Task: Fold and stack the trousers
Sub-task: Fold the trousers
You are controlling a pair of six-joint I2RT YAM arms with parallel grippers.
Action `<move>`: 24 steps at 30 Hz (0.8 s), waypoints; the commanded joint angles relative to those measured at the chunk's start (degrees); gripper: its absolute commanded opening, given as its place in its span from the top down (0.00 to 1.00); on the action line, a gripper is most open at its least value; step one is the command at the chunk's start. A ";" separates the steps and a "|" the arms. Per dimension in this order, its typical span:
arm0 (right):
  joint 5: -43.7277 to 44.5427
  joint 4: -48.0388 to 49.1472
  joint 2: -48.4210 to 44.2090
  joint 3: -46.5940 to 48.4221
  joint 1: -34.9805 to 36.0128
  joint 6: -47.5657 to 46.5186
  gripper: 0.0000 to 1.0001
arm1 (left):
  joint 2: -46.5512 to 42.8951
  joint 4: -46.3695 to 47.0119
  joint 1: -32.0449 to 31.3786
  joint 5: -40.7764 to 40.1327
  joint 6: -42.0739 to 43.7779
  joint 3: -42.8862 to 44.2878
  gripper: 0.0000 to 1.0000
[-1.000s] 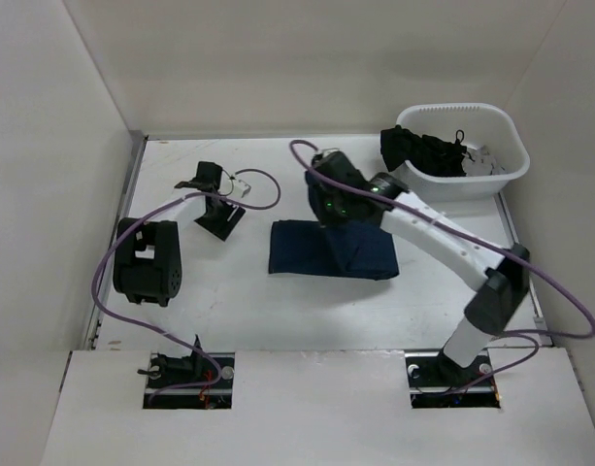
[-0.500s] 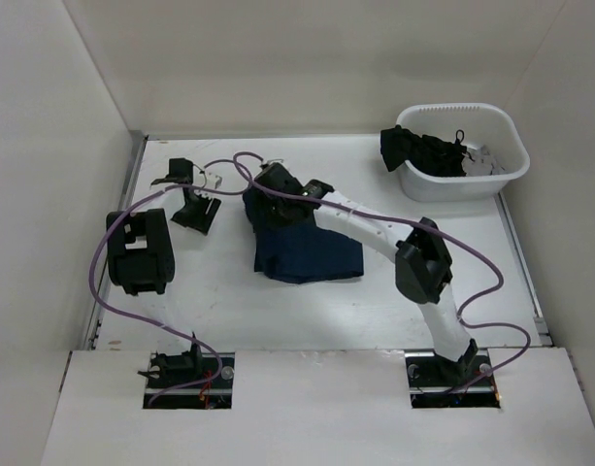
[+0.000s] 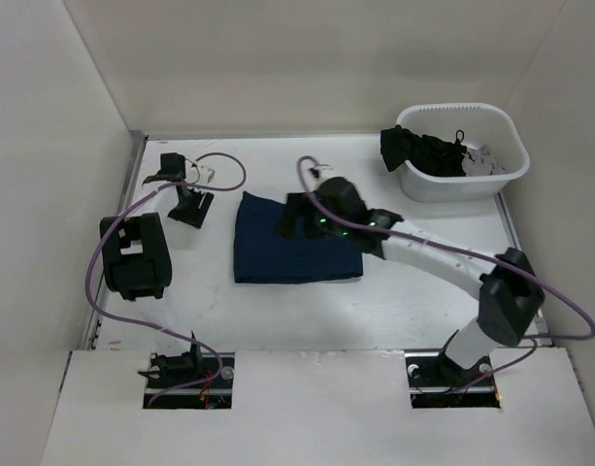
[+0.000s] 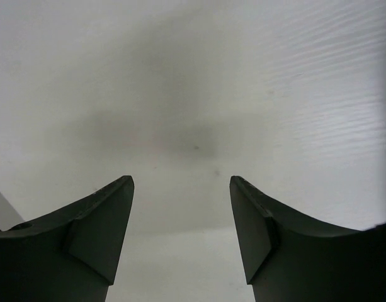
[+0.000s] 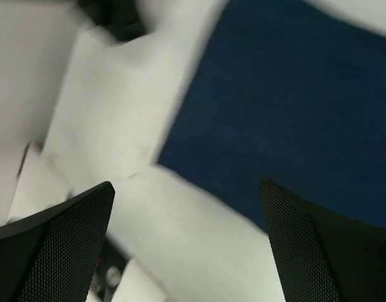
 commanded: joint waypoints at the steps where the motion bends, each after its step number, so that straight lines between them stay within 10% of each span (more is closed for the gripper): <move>1: 7.15 -1.52 -4.36 -10.23 -9.51 5.79 0.00 | -9.38 0.45 -5.33 2.13 0.43 -1.47 0.38; 24: 16.57 -27.11 -34.07 -20.80 -47.93 -11.08 0.00 | -25.57 4.76 2.66 -2.79 -11.61 -9.57 0.35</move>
